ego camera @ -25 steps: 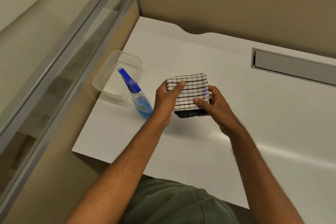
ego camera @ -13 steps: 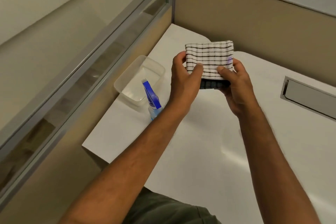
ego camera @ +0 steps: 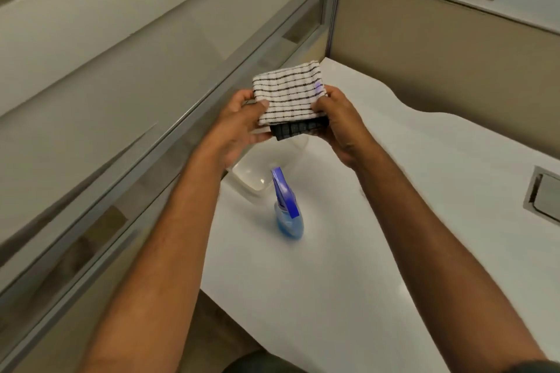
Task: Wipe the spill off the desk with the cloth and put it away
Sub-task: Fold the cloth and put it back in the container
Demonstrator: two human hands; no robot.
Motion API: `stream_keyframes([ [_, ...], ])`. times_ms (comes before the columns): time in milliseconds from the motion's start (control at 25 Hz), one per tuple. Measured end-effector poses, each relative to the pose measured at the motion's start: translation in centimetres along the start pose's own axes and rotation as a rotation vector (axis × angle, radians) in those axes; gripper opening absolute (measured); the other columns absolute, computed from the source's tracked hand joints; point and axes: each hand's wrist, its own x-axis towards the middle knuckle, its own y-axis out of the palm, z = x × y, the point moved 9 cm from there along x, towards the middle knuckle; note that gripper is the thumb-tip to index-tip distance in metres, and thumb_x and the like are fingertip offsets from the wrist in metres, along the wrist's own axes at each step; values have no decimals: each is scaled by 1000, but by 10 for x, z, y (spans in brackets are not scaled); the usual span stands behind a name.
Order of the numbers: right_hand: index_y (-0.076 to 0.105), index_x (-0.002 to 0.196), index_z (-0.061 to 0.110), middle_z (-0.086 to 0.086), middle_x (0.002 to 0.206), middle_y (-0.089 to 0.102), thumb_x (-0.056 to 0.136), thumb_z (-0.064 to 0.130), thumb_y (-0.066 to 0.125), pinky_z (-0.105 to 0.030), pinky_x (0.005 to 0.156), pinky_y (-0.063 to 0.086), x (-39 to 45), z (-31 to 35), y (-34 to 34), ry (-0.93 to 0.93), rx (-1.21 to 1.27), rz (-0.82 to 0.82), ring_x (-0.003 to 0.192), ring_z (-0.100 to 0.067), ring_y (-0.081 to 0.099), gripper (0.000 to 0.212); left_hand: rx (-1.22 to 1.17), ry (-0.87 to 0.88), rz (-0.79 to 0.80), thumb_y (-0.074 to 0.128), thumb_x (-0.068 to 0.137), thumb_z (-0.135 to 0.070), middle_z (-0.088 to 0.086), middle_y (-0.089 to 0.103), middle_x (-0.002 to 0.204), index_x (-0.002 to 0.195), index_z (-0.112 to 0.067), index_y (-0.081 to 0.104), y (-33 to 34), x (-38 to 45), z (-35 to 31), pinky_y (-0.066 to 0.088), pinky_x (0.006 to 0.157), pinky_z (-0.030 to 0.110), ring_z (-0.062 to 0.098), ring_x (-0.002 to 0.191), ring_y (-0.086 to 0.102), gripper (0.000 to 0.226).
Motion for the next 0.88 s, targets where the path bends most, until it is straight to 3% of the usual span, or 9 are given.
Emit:
stream_keyframes([
  [80, 52, 142, 14, -10, 134, 66, 106, 17, 46, -38, 94, 63, 15, -31, 10, 73, -117, 25, 121, -26, 67, 37, -39, -55, -93, 57, 104, -6, 16, 66, 137, 136, -11, 51, -18, 10, 42, 60, 96, 52, 31, 120, 69, 33],
  [160, 54, 143, 14, -9, 134, 66, 105, 16, 51, -40, 96, 62, 26, -54, 12, 86, -253, 20, 123, -28, 66, 38, -43, -87, -197, 59, 101, -2, 14, 69, 132, 127, -13, 56, -28, 16, 73, 66, 75, 35, 20, 107, 75, 28],
  [240, 54, 141, 15, -4, 129, 65, 103, 19, 58, -28, 84, 60, 36, -64, 10, 25, -457, -19, 116, -24, 65, 39, -30, -111, -287, 60, 100, 0, 13, 72, 126, 121, -14, 58, -36, 23, 94, 63, 62, 25, 12, 95, 77, 26],
  [320, 53, 136, 18, 1, 116, 63, 101, 26, 64, -18, 68, 49, 48, -70, 10, -36, -672, -69, 102, -18, 63, 38, 28, -124, -366, 61, 98, 1, 9, 70, 125, 131, -9, 49, -43, 31, 108, 62, 61, 21, 16, 102, 74, 36],
  [480, 51, 120, 18, -5, 108, 68, 99, 37, 65, -23, 60, 43, 67, -82, 22, -153, -1074, -113, 88, -18, 61, 31, 315, -119, -448, 58, 97, 3, 1, 56, 124, 132, -11, 34, -54, 43, 122, 54, 61, 6, 11, 105, 61, 45],
  [640, 56, 127, 13, -12, 112, 71, 102, 39, 60, -35, 76, 50, 76, -93, 36, -284, -1412, -89, 95, -24, 62, 36, 335, -212, -385, 49, 101, -2, 10, 60, 133, 138, -8, 33, -49, 60, 145, 61, 99, 36, 18, 114, 63, 40],
  [880, 63, 132, 12, -13, 114, 72, 102, 38, 63, -35, 85, 42, 91, -108, 50, -300, -1692, -37, 105, -25, 56, 40, 237, -395, -350, 58, 96, 2, 13, 57, 138, 141, -11, 28, -49, 73, 170, 57, 105, 45, 22, 120, 60, 56],
])
